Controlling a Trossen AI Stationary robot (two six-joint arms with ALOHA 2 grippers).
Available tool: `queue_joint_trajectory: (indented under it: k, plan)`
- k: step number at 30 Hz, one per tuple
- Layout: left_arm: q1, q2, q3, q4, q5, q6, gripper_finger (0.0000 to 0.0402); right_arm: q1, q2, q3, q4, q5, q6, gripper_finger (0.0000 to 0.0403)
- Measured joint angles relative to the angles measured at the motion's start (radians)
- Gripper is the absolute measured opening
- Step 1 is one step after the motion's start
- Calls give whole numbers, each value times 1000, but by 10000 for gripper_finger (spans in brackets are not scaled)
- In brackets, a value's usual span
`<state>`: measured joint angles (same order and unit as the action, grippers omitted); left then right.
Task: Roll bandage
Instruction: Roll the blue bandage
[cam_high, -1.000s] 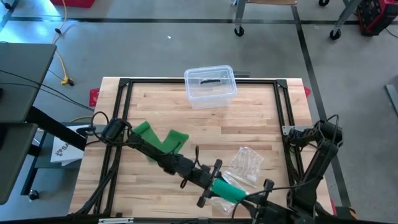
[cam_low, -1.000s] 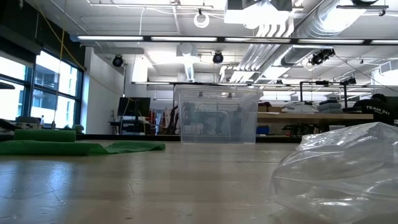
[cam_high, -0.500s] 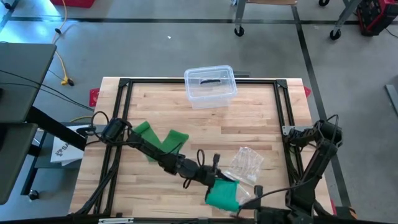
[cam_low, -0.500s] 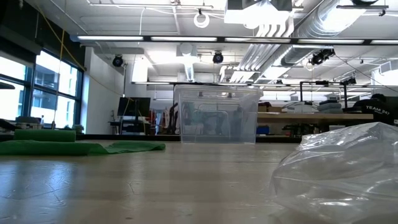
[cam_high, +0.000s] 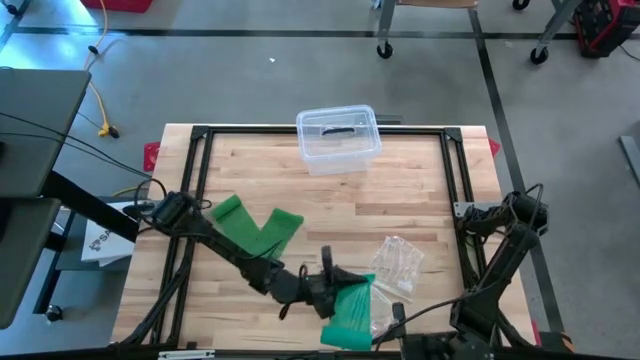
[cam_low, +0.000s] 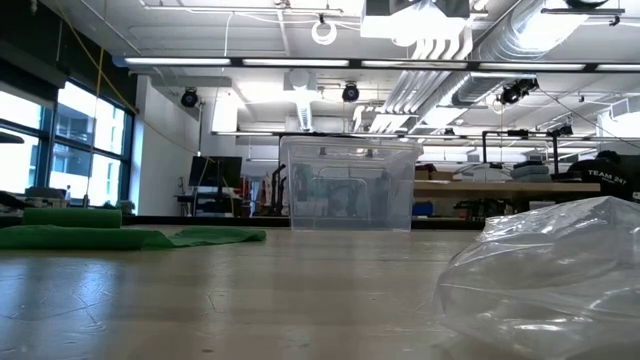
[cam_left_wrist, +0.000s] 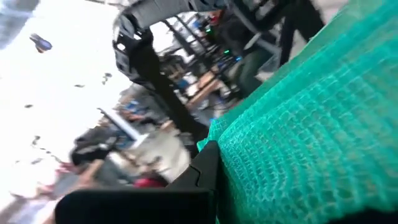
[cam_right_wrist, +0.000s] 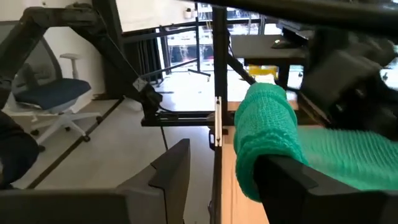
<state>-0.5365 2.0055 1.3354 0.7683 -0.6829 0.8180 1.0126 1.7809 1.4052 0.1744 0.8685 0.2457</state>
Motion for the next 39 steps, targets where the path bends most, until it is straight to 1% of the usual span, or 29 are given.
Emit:
queue_joint_trajectory:
  k: [4, 6, 10, 13, 16, 20, 22, 24, 29, 35, 39]
  plan:
    - [-41, -9, 0, 4, -110, 138, 1, 0, 6, 0, -42, 36, 60, 158]
    - [-57, -9, 0, 33, -167, 201, 0, -2, 7, 0, -76, 41, 97, 158]
    - [-85, -9, 0, 60, -200, 277, 0, -5, 7, 0, -142, 66, 170, 158]
    - [-99, -9, -1, 111, -224, 353, 0, -5, 7, 0, -204, 72, 230, 158]
    - [-115, -9, -1, 154, -221, 401, 0, -5, 7, 0, -262, 96, 298, 158]
    - [-133, -9, -1, 159, -214, 440, 0, -12, 7, 0, -268, 104, 296, 158]
    - [-138, -9, -1, 158, -207, 440, 3, -20, 7, 0, -277, 102, 299, 158]
    - [-140, -10, -1, 166, -176, 419, 11, -29, 7, 0, -288, 92, 299, 158]
    - [-129, -42, -1, 167, -83, 341, 58, -50, 7, 0, -309, 74, 323, 158]
    - [-125, -69, -1, 158, -31, 336, 124, -50, 7, 0, -312, 82, 301, 158]
    - [-126, -95, -1, 96, 7, 257, 158, -51, 7, 0, -312, 94, 296, 158]
